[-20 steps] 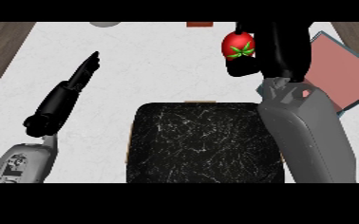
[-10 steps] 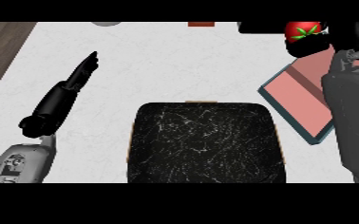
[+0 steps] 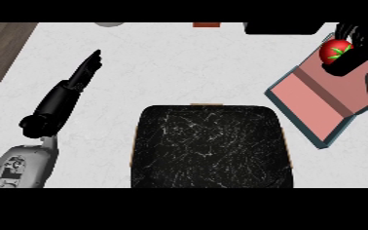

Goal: Pick the tomato from the tray and place it in the cardboard box

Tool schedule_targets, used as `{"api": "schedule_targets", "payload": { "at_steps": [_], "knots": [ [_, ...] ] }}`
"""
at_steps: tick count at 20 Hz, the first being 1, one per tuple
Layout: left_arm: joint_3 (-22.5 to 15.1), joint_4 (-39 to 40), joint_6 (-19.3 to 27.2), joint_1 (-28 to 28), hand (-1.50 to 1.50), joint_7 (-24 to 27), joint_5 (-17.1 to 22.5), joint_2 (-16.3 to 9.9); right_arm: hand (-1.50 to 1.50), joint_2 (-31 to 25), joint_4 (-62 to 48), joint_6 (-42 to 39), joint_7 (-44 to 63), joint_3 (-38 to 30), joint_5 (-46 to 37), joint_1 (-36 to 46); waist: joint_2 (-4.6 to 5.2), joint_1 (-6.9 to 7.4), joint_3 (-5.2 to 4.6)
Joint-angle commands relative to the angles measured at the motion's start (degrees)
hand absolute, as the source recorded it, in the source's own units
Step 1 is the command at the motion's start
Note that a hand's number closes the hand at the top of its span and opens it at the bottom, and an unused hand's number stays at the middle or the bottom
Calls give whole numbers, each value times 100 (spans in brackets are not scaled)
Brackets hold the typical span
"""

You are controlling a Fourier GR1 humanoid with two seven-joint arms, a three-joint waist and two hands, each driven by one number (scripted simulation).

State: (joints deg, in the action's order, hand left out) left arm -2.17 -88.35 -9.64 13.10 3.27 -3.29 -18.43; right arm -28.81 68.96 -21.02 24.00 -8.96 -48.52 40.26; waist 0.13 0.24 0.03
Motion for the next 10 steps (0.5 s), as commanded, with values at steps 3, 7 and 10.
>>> {"api": "schedule_targets", "payload": {
  "at_steps": [3,7,10],
  "knots": [
    [-72,-196,48,-26,0,-112,-139,119,150,-506,-769,-813,-472,-70,161,-107,-9,8,-2],
    [-194,193,236,7,0,232,-411,350,-150,-584,-1233,-1093,-1328,-92,452,-209,3,-4,-2],
    [90,445,-2,295,0,169,-188,194,-150,-563,-1066,-1132,-1735,-281,767,-109,-2,-39,-3]
  ]
}}
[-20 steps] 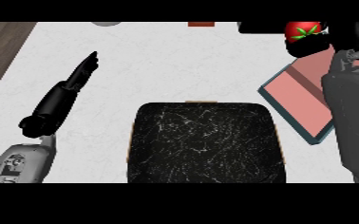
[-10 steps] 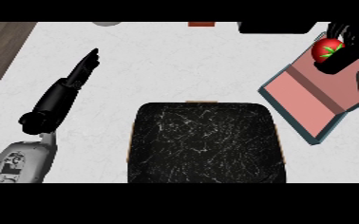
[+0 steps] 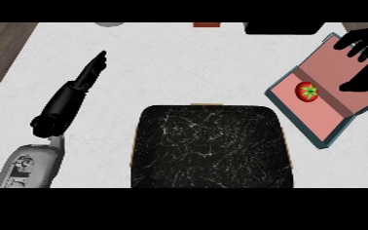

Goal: Pick the tomato from the tray and place it in the cardboard box

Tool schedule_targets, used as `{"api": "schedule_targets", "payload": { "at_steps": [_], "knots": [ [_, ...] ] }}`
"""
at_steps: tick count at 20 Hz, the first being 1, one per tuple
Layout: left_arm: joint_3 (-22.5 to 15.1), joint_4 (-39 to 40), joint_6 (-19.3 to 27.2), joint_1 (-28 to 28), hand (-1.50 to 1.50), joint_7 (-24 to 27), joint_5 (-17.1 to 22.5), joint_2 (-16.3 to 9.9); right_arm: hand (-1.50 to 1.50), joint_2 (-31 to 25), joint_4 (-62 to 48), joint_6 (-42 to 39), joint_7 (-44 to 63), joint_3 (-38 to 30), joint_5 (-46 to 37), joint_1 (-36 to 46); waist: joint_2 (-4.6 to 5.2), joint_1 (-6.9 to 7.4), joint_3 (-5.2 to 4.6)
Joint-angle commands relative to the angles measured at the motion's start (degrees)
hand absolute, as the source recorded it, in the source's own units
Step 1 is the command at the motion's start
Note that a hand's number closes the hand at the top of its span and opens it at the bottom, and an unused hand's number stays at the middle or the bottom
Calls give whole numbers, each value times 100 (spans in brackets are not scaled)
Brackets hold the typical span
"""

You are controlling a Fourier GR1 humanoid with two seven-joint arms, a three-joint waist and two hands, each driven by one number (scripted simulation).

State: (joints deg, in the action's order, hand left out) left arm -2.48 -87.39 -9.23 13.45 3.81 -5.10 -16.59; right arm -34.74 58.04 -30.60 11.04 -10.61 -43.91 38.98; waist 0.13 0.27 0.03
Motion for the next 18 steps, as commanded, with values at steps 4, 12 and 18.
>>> {"api": "schedule_targets", "payload": {
  "at_steps": [4,12,18],
  "knots": [
    [128,-89,-109,-97,0,-5,69,-95,-150,326,246,880,-1179,-916,934,-167,-27,-52,12],
    [123,-181,-114,-224,0,-55,87,-62,-150,1007,-13,1530,-449,-3135,2976,383,-60,-85,5],
    [177,79,-145,-80,0,209,6,-8,-150,281,-1076,1709,-1540,-3637,3248,1,18,3,4]
  ]
}}
